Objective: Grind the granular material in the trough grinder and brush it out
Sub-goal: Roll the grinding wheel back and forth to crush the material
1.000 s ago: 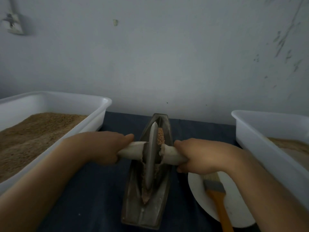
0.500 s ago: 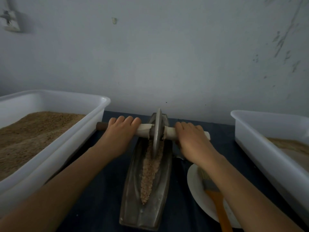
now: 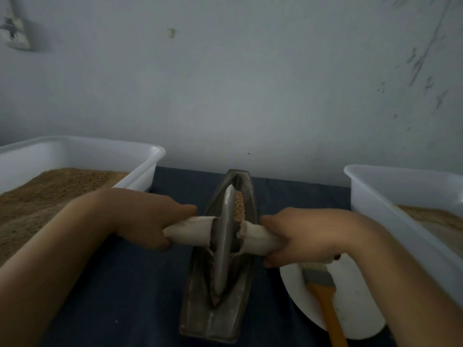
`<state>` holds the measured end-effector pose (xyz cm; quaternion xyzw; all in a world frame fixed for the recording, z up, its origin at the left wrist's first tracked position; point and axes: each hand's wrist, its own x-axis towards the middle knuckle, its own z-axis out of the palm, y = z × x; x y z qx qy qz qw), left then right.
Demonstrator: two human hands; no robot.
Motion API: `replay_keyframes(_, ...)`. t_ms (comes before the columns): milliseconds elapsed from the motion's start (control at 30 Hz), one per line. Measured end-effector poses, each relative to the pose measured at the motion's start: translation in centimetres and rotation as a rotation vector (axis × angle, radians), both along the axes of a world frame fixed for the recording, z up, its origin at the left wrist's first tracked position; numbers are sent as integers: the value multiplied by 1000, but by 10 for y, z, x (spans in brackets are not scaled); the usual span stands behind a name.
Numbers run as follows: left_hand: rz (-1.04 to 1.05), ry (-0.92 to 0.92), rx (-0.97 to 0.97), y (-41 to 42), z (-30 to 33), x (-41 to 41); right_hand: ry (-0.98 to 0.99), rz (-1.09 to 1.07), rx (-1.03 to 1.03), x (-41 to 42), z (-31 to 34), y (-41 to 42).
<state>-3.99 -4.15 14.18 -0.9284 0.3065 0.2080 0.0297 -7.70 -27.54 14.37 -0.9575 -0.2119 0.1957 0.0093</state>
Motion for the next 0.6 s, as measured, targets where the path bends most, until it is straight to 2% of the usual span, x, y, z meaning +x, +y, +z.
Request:
replay_keyframes(100, 34, -39, -28, -6, -9, 8, -37, -29, 21, 7, -6, -1)
replay_keyframes(167, 73, -131, -60, -11, -19, 19, -144, -69, 11, 17, -14, -2)
replay_keyframes(333, 112, -624, -163, -17, -54, 46, -678, -132, -25, 43, -49, -6)
replay_keyframes(433, 142, -814, -220, -22, -69, 54, -821, -161, 42, 53, -63, -9)
replay_keyframes(500, 137, -848, -243, -22, -71, 56, -827, -144, 49, 55, -64, -11)
replay_keyframes(600, 131, -756, -219, -19, -64, 52, -768, -106, -16, 53, -59, -12)
